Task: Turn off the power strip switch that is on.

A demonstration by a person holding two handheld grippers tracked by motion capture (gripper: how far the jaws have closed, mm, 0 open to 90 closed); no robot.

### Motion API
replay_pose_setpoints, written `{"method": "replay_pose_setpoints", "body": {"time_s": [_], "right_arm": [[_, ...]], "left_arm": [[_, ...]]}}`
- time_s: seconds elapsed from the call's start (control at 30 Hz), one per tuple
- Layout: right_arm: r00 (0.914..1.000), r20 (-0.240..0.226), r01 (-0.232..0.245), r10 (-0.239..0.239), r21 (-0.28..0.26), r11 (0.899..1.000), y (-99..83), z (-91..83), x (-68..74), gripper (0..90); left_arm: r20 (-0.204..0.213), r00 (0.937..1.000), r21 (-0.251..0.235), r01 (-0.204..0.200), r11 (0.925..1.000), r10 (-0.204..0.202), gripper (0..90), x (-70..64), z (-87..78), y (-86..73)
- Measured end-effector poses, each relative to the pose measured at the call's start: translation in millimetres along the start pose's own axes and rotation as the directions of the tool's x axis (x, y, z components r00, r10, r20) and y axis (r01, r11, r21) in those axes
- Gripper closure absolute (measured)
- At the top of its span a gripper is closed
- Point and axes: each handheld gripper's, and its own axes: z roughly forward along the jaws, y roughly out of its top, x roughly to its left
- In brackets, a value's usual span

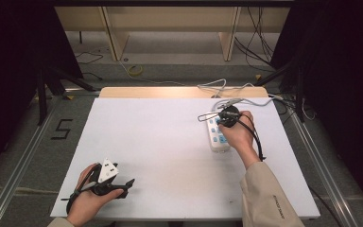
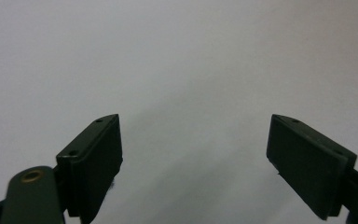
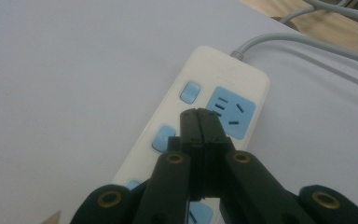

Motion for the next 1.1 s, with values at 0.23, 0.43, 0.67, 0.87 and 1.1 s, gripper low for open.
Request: {"method": "replay_pose_setpoints", "body": {"time_s": [0.23, 0.43, 0.67, 0.87, 1.1], "right_arm": [[1.0, -0.002, 0.005, -0.005, 0.008, 1.0, 2.9, 4.2, 1.3, 90.0], [0.9999, -0.002, 0.011, -0.011, 0.009, 1.0, 7.5, 7.5, 2.4, 90.0], [1.0, -0.003, 0.001, -0.001, 0.015, 1.0, 12.1, 10.8, 2.2, 90.0], [1.0, -0.004, -0.002, 0.002, 0.016, 1.0, 12.5, 15.2, 3.6, 90.0], [1.0, -0.002, -0.004, 0.004, 0.028, 1.0, 14.9, 21.0, 4.8, 90.0]], "left_arm": [[0.001, 1.0, 0.0, 0.001, 1.0, -0.001, 18.0, 0.2, 0.0, -0.2], [0.002, 1.0, -0.001, 0.002, 1.0, -0.002, 17.9, 0.2, -0.1, -0.2], [0.003, 1.0, -0.001, 0.002, 1.0, -0.002, 18.0, 0.2, 0.0, -0.2], [0.003, 1.0, -0.002, 0.004, 1.0, -0.004, 18.0, 0.1, -0.1, -0.2], [0.005, 1.0, -0.002, 0.004, 1.0, -0.004, 18.0, 0.1, 0.0, -0.2]]}}
